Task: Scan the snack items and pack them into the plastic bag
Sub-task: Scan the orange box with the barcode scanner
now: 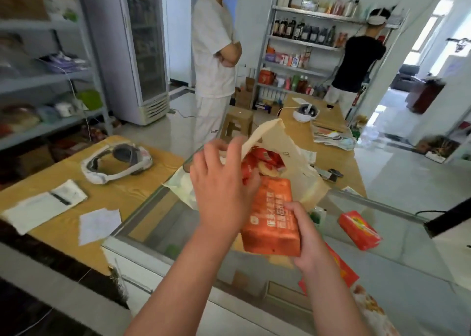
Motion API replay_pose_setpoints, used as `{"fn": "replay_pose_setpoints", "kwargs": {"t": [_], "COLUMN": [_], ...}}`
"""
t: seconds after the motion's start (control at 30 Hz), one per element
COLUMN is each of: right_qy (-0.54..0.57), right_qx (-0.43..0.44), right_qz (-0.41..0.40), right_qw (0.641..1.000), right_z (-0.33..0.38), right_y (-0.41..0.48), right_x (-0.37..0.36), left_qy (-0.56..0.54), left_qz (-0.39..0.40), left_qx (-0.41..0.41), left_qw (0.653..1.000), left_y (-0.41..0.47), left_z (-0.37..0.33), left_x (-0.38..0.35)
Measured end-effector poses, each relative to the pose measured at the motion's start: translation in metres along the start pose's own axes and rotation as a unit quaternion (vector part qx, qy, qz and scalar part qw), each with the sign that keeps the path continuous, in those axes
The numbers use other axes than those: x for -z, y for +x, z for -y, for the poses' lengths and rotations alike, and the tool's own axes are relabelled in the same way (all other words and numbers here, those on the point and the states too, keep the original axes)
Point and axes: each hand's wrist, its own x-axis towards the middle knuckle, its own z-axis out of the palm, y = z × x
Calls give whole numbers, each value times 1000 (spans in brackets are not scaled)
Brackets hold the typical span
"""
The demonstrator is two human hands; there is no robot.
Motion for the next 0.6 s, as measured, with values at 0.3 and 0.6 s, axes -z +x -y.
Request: {"fn": "replay_pose_setpoints", "kwargs": {"t": [0.3,0.6], "right_qy": [14,142], "right_qx": [26,90], "right_qz": [3,-16], "right_qw": [1000,986], "right_z": [30,38], "right_y": [54,103], "right_x": [-24,-41], "left_qy": [80,123], "left_qz": [144,49], "left_qx": [87,40], "left_qw": [983,990], "left_y": [29,29], "left_z": [12,2], "left_x": [-6,10]}}
